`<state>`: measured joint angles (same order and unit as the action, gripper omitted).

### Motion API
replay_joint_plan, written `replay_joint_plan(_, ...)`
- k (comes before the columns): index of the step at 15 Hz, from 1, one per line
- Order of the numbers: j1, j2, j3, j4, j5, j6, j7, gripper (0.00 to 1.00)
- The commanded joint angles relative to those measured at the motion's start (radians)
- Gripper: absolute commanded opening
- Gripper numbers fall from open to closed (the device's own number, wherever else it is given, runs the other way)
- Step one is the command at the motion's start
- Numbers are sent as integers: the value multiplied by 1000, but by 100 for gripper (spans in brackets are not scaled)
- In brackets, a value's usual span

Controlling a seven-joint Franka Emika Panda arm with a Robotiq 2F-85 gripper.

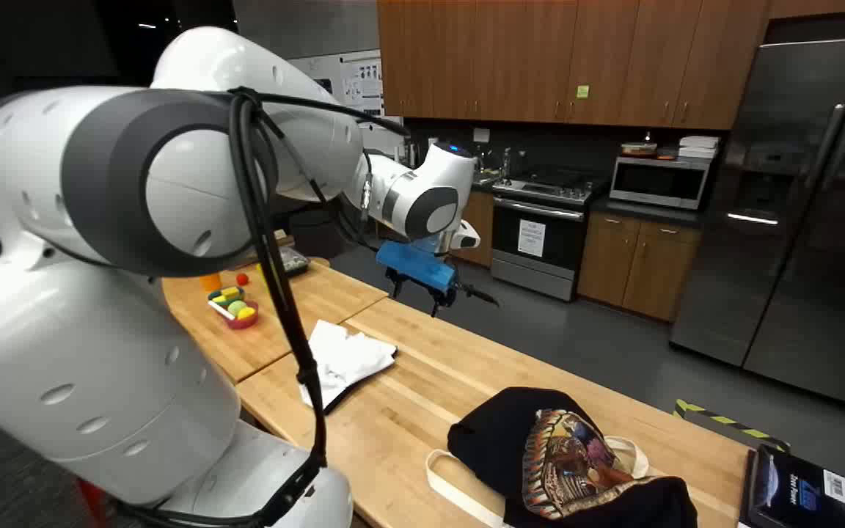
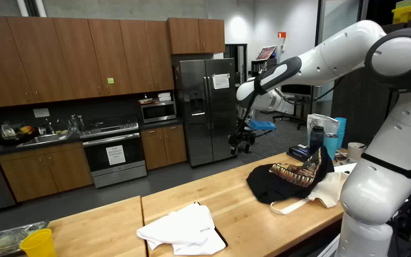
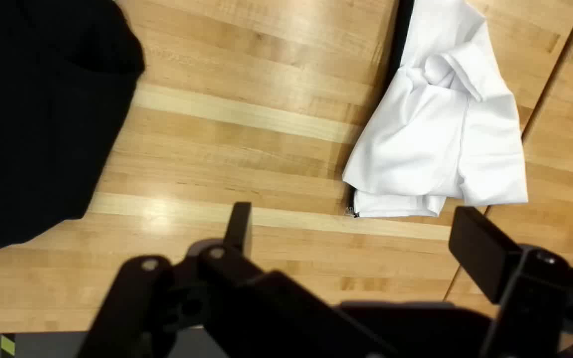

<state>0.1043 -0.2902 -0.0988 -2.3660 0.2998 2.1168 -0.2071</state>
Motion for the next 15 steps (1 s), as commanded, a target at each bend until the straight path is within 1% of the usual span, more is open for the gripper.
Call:
replay_joint_plan(1,-21,0,20,2,6,-4,-5,100)
replay_joint_plan(7,-21,0,20,3,6,-4,-5,100)
replay_joint_plan(8,-6,17,23,35,22,4,-43,100)
replay_joint_plan(9,5,54,51,101,-36,-22,-57,100)
replay_joint_plan(10,12,84,73,156,-70,-52,-56,100)
replay_joint_plan(11,18,130,108,239,-118,-98,-16,100)
replay_joint_plan(12,24,163,132,292,-156,-124,-9,100)
replay_joint_plan(15,49,294,195,475,-227,-219,-57,100)
